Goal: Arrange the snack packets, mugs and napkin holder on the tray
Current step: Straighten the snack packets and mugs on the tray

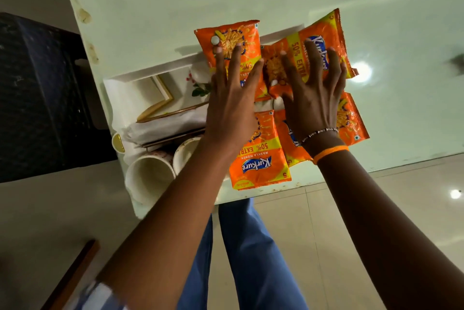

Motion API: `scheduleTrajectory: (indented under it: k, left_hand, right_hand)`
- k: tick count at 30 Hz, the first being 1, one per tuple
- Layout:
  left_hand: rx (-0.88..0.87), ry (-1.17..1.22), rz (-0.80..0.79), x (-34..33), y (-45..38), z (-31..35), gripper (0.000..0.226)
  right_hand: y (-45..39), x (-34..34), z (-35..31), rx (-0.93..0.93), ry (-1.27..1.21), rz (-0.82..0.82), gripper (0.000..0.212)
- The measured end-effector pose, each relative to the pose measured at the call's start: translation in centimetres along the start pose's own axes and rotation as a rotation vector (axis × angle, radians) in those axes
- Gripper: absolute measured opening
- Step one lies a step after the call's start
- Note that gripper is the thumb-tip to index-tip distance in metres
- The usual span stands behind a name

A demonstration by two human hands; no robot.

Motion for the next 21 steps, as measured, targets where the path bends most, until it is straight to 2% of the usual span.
scheduleTrajectory:
  k: [2,4,7,9,16,21]
  left_hand:
    - [0.012,0.113,0.045,-0.7,2.1,1.5,0.072]
    - [0.015,0.187,-0.011,-2.0,4.8,2.7,0.068]
    - [0.008,0.151,-0.18,-4.6,8.1,2.5,0.068]
    - [-0.005,0.07,-0.229,-6.2,9.2,1.8,0.071]
    - [-0.056,-0.073,-0.156,-7.9,8.0,1.5,0.078]
    - [-0.073,-0.072,-0.124,-8.0,7.4,1.2,0.076]
  right_hand:
    - [2.2,0.3,0.3,-0.006,-0.043,0.077,0.047]
    - [5.0,0.1,0.7,-0.01,-0.05,0.098,0.04]
    - [8.4,-1.0,1.4,0.047,-0.004,-0.001,0.043]
    - [9.6,-2.0,1.8,0.071,0.001,-0.06,0.048]
    - [8.2,-3.5,2.4,-0.035,0.038,-0.002,0.05]
    - [8.3,-4.1,2.0,-0.082,0.002,-0.014,0.051]
Point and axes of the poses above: each hand's wrist, its own y-axis away from the middle knuckle, its own x-axis out of the back of the hand, z = x × y, the point moved 1 cm from there along -y, towards the middle knuckle, and after that the axes turned 2 degrees about x, right-handed, at the moved point
